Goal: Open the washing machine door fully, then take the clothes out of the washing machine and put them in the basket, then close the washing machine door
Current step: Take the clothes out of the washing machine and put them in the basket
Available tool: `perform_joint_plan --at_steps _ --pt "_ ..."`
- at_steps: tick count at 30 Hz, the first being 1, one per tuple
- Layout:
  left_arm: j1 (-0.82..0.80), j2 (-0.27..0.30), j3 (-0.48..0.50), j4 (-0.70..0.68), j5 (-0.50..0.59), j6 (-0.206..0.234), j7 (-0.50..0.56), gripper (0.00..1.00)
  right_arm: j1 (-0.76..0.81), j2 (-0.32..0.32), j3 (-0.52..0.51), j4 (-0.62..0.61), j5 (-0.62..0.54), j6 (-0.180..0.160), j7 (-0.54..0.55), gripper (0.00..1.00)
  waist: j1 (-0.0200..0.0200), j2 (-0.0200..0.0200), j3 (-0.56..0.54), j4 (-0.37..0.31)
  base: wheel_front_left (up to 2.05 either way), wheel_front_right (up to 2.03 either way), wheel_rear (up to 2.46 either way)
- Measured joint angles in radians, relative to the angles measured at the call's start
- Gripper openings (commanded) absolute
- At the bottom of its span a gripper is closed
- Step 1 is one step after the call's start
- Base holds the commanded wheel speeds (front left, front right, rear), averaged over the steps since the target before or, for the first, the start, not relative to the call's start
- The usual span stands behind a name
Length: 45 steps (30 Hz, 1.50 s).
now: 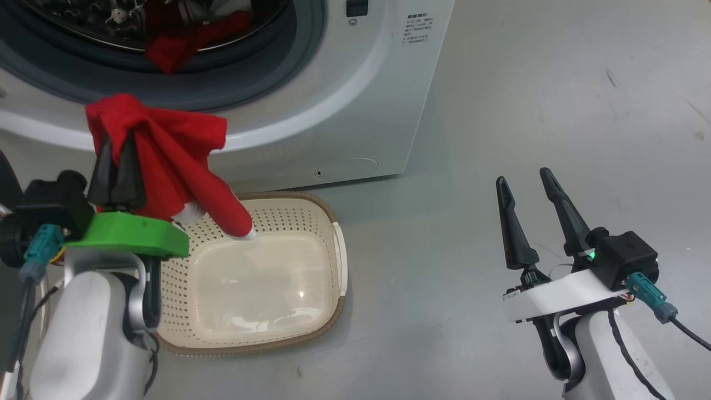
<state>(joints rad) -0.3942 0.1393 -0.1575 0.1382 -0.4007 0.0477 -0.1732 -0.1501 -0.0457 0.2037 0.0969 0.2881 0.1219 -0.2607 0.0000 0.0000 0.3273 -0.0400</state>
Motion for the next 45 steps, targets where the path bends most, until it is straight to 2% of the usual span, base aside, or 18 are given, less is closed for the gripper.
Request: perform_joint_plan --at_steps 12,26,45 --pt "0.108 -0.037 -0.042 0.037 -0.011 0.018 0.038 0.00 0.000 -0.001 0.017 -0.022 -0.018 0.000 0.000 1.00 0.0000 0.0000 0.041 -0.005 0.00 0.00 0.00" --pt "0.126 -0.061 -0.040 0.209 -0.012 0.041 0.063 0.00 -0.013 -0.001 0.051 -0.057 -0.018 0.000 0.000 1.00 0.0000 0.0000 0.146 -0.041 0.00 0.00 0.00" --pt "-0.102 -0.072 -0.028 0.507 -0.037 0.048 0.144 0.00 -0.132 -0.002 0.078 -0.098 0.012 0.000 0.000 1.00 0.0000 0.0000 0.349 -0.109 0.00 0.00 0.00"
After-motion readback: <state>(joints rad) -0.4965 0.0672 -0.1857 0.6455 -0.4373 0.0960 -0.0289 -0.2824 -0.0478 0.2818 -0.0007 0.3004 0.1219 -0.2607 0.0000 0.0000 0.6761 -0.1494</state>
